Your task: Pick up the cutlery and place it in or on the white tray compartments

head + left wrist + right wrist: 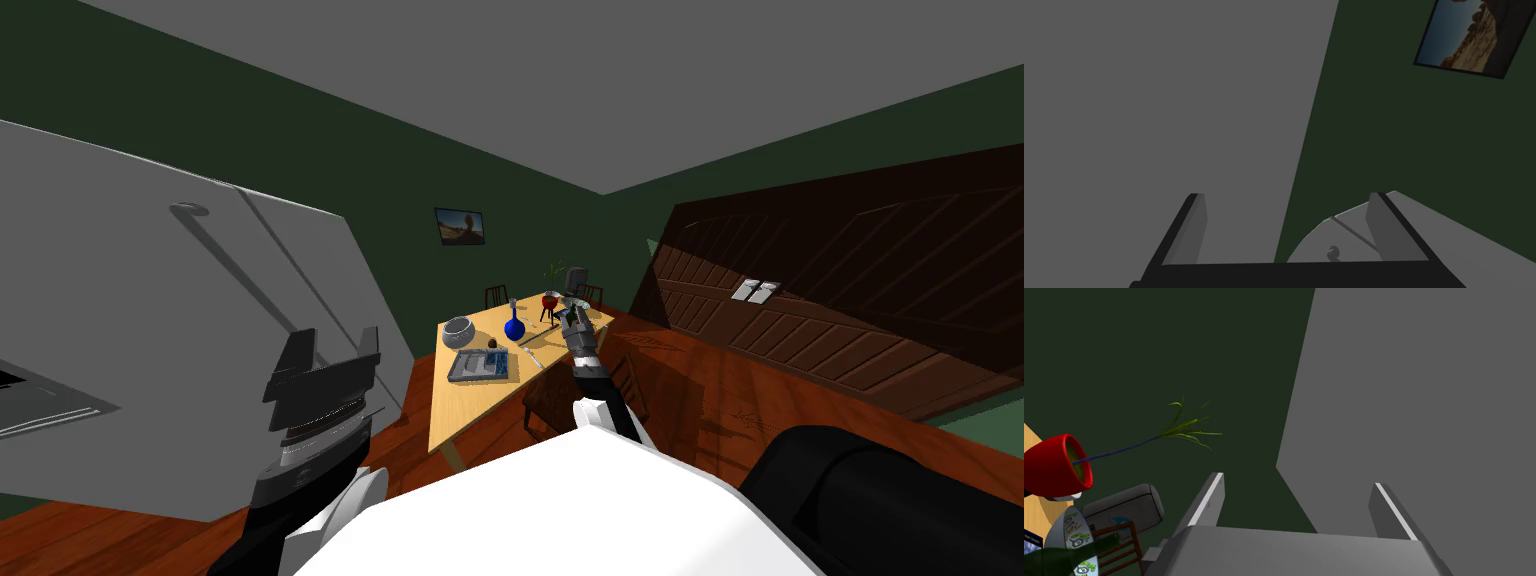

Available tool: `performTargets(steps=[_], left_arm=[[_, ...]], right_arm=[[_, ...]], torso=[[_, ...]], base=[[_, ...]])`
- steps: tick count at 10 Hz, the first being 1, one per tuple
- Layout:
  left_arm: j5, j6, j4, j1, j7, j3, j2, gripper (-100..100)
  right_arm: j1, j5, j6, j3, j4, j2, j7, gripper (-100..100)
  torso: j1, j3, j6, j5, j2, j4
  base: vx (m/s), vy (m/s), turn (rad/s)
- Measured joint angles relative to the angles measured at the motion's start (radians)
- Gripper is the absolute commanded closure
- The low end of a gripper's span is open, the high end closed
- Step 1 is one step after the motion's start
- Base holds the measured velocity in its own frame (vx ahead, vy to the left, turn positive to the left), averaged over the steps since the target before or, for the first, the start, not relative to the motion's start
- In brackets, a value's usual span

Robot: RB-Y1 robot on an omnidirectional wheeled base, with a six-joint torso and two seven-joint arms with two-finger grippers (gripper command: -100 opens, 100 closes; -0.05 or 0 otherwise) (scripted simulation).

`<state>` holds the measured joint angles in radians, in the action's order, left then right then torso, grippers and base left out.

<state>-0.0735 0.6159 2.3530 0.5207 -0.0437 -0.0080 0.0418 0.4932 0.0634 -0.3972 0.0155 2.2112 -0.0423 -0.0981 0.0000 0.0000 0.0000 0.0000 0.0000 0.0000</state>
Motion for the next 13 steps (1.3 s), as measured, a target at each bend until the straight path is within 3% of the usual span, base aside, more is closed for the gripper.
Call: performTargets(steps=[4,7,11,13], left_arm=[[0.000,0.000,0.000,0.000,0.000,0.000,0.000,0],[0.000,0.000,0.000,0.000,0.000,0.000,0.000,0],[0.000,0.000,0.000,0.000,0.000,0.000,0.000,0],[0.000,0.000,0.000,0.000,0.000,0.000,0.000,0]], right_arm=[[-0.027,-0.019,0.028,-0.009,-0.050,0.109,0.002,-100],[-0.047,-0.050,0.079,-0.014,-0.096,0.174,0.006,-100],[-0.099,-0.120,0.148,-0.016,-0.222,0.208,0.029,-100],[-0.120,-0.138,0.186,-0.024,-0.255,0.221,0.033,-100]], torso=[[-0.002,0.001,0.000,-0.001,0.002,0.000],[-0.003,0.001,0.000,-0.001,0.002,0.001],[-0.003,0.001,0.000,-0.001,0.002,0.000],[-0.003,0.001,0.000,-0.001,0.001,0.000]], base=[[-0.030,-0.024,0.078],[-0.042,-0.037,0.135],[-0.040,-0.042,0.133],[-0.033,-0.029,0.134]])
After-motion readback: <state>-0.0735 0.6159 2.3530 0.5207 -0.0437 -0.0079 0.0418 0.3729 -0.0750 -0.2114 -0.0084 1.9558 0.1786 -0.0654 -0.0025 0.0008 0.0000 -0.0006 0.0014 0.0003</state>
